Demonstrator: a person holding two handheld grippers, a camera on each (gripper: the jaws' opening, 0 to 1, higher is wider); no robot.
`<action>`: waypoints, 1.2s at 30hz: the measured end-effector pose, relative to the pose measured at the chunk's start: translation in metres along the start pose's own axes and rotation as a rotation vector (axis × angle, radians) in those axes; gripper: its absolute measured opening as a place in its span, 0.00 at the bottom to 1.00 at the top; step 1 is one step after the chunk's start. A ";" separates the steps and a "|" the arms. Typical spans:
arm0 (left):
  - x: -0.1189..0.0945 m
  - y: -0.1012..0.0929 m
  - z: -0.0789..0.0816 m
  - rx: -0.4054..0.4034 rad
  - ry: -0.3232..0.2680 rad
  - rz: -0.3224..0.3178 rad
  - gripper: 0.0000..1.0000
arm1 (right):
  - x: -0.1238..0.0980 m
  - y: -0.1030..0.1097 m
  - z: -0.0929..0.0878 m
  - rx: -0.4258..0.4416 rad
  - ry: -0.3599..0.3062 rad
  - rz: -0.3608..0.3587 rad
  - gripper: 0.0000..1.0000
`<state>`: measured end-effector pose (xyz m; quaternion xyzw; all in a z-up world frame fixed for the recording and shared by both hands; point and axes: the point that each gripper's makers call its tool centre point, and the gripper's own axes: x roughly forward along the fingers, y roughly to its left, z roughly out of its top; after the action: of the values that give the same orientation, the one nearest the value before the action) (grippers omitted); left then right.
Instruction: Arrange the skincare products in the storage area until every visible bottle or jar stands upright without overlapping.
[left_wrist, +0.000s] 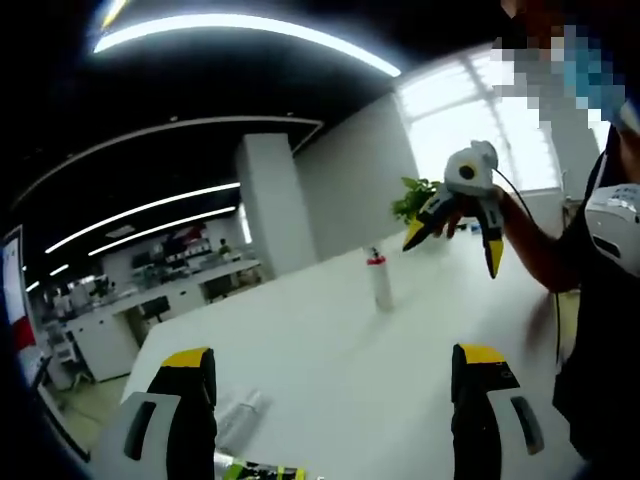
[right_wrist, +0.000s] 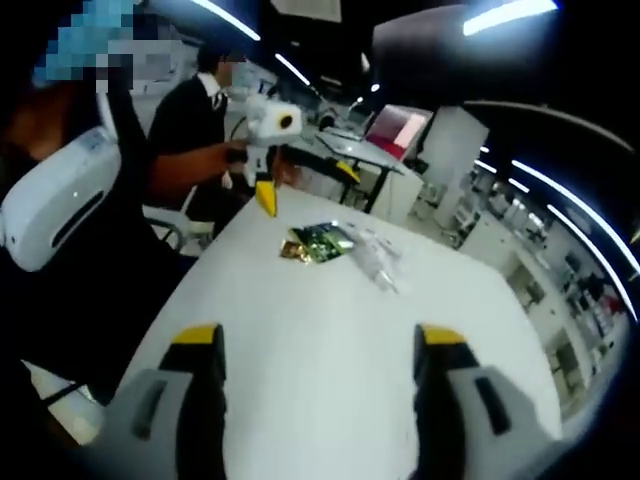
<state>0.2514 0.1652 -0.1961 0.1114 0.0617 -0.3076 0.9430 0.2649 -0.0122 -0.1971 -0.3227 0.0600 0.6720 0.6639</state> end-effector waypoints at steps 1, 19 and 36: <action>-0.002 0.001 -0.001 0.000 0.000 0.003 1.00 | 0.004 0.001 0.000 0.003 0.001 0.006 0.76; -0.034 0.026 -0.021 -0.014 0.006 0.069 1.00 | 0.050 -0.002 0.010 0.008 0.013 -0.027 0.68; -0.043 0.050 -0.039 -0.021 0.047 0.118 1.00 | 0.078 -0.008 0.018 0.031 -0.005 -0.070 0.64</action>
<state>0.2450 0.2385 -0.2176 0.1120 0.0803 -0.2479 0.9589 0.2733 0.0643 -0.2201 -0.3126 0.0575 0.6481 0.6921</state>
